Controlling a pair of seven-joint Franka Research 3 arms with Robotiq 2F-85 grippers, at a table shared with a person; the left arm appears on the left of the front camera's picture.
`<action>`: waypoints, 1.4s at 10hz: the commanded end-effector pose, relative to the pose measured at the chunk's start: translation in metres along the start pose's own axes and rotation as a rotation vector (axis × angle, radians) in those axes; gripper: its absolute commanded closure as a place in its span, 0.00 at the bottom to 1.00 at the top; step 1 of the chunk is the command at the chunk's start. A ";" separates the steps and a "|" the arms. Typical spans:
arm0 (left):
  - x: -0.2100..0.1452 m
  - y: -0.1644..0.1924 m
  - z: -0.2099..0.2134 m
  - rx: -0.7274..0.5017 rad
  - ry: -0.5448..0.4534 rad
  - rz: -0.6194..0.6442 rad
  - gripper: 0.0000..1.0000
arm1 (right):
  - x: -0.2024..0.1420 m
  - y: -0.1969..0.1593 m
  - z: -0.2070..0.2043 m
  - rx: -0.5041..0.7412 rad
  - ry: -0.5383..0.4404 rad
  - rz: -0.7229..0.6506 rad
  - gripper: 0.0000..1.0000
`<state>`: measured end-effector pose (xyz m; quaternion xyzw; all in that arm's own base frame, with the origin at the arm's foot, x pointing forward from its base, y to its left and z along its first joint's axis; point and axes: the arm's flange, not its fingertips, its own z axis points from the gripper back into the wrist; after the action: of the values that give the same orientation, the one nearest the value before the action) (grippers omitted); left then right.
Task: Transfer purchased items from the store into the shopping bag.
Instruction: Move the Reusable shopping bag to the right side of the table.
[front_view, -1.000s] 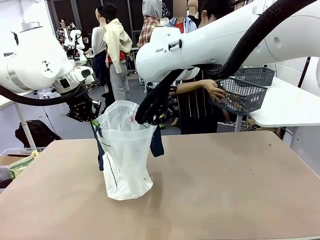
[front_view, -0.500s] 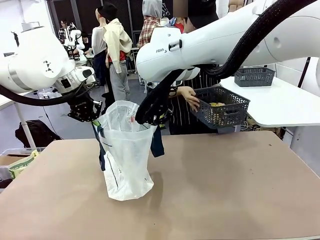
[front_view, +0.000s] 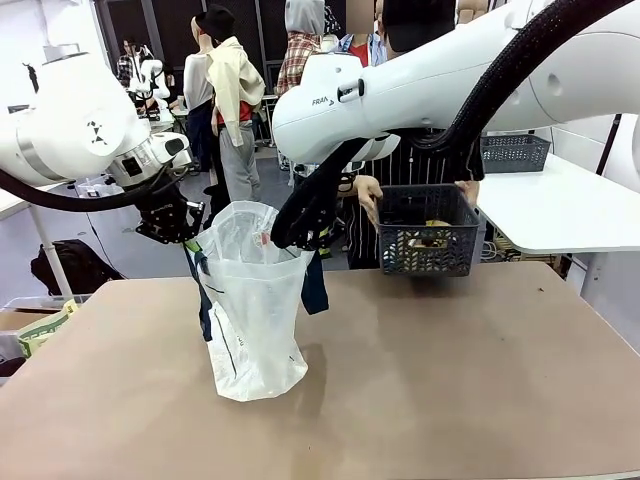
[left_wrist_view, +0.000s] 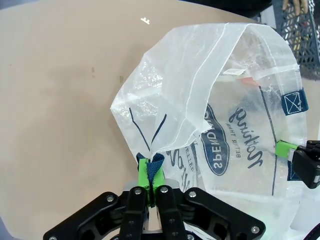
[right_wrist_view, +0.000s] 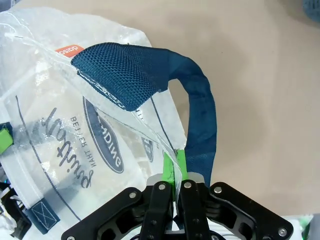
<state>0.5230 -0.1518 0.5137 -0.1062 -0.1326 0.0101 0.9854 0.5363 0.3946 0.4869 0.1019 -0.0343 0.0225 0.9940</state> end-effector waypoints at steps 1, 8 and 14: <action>0.000 0.000 0.001 -0.001 -0.001 -0.001 1.00 | -0.001 -0.003 -0.002 0.004 0.010 -0.007 1.00; 0.000 0.000 0.001 -0.001 -0.001 -0.001 1.00 | -0.001 -0.003 -0.002 0.004 0.010 -0.007 1.00; 0.000 0.000 0.001 -0.001 -0.001 -0.001 1.00 | -0.001 -0.003 -0.002 0.004 0.010 -0.007 1.00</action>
<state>0.5230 -0.1518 0.5137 -0.1062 -0.1326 0.0101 0.9854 0.5363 0.3946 0.4868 0.1018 -0.0343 0.0224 0.9940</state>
